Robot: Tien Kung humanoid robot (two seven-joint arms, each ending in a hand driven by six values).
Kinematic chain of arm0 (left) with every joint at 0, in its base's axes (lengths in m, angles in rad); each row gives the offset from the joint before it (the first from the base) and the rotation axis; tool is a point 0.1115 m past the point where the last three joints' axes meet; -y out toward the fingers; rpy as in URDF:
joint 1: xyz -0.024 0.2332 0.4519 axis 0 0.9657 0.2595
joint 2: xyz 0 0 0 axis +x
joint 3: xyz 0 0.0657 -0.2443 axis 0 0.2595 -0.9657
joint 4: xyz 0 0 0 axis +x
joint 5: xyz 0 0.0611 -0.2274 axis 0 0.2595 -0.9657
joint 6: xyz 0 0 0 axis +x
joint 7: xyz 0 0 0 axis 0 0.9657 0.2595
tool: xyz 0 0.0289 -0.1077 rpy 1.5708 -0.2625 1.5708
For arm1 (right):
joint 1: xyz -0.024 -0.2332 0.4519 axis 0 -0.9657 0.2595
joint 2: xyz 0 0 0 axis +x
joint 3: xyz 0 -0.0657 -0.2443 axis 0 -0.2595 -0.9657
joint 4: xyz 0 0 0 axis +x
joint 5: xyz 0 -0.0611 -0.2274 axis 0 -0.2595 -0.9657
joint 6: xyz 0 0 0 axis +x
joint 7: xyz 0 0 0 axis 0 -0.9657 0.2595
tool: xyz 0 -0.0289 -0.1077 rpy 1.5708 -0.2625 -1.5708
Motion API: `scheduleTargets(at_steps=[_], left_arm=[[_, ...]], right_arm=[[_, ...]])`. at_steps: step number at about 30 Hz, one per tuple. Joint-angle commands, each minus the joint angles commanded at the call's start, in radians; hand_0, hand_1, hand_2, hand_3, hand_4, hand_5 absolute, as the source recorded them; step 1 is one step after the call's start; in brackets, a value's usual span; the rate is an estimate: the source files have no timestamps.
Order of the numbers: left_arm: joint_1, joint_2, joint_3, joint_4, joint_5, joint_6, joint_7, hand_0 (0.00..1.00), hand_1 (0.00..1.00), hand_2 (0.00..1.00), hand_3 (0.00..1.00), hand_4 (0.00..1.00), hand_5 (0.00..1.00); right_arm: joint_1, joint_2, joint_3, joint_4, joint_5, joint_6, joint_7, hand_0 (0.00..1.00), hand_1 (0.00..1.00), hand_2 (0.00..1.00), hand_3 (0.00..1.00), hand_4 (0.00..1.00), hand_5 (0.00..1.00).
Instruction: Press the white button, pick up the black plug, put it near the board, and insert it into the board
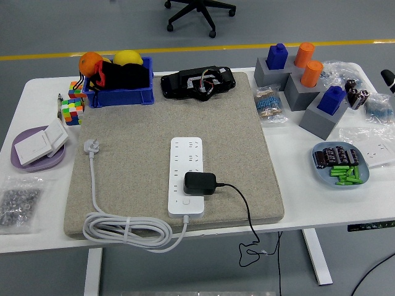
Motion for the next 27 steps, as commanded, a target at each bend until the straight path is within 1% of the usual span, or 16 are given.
scheduleTargets(at_steps=[2,6,7,8,11,14,17,23,27], left_arm=[[-0.014,-0.009,-0.037,0.000,0.017,0.003,0.007,0.810,0.777,0.732,0.772,0.587,0.530],[-0.040,-0.017,-0.087,0.000,0.069,0.001,0.027,0.810,0.777,0.732,0.772,0.587,0.530],[-0.044,-0.020,-0.094,0.000,0.080,0.001,0.031,0.810,0.777,0.732,0.772,0.587,0.530],[-0.048,-0.022,-0.102,0.000,0.090,0.000,0.034,0.810,0.777,0.732,0.759,0.588,0.530],[-0.056,-0.033,-0.127,0.000,0.125,-0.003,0.045,0.810,0.777,0.732,0.759,0.588,0.530],[-0.062,-0.041,-0.129,0.000,0.130,-0.004,0.047,0.810,0.777,0.732,0.762,0.588,0.529],[-0.062,-0.043,-0.137,0.000,0.137,-0.003,0.047,0.810,0.777,0.732,0.762,0.588,0.529],[-0.060,-0.039,-0.187,0.000,0.185,-0.004,0.060,0.810,0.777,0.732,0.764,0.588,0.529],[-0.058,-0.033,-0.191,0.000,0.190,-0.005,0.061,0.810,0.778,0.732,0.764,0.589,0.529]], right_arm=[[-0.009,0.010,0.025,0.011,0.000,-0.003,0.002,0.867,0.741,0.734,0.752,0.938,0.480],[-0.023,0.023,0.064,0.025,-0.002,-0.003,0.001,0.867,0.741,0.734,0.752,0.938,0.480],[-0.026,0.026,0.073,0.030,-0.002,-0.003,0.002,0.867,0.741,0.734,0.752,0.938,0.480],[-0.028,0.028,0.080,0.033,-0.001,-0.003,0.005,0.866,0.734,0.734,0.747,0.917,0.474],[-0.035,0.035,0.100,0.043,0.005,-0.004,0.012,0.866,0.734,0.734,0.747,0.917,0.474],[-0.038,0.041,0.120,0.049,0.004,-0.007,0.017,0.859,0.727,0.727,0.740,0.906,0.471],[-0.039,0.043,0.129,0.050,0.004,-0.008,0.019,0.859,0.727,0.727,0.740,0.906,0.471],[-0.039,0.041,0.136,0.054,0.004,-0.011,0.022,0.851,0.723,0.723,0.730,0.896,0.463],[-0.040,0.037,0.140,0.056,0.003,-0.011,0.020,0.849,0.720,0.718,0.724,0.892,0.463]])
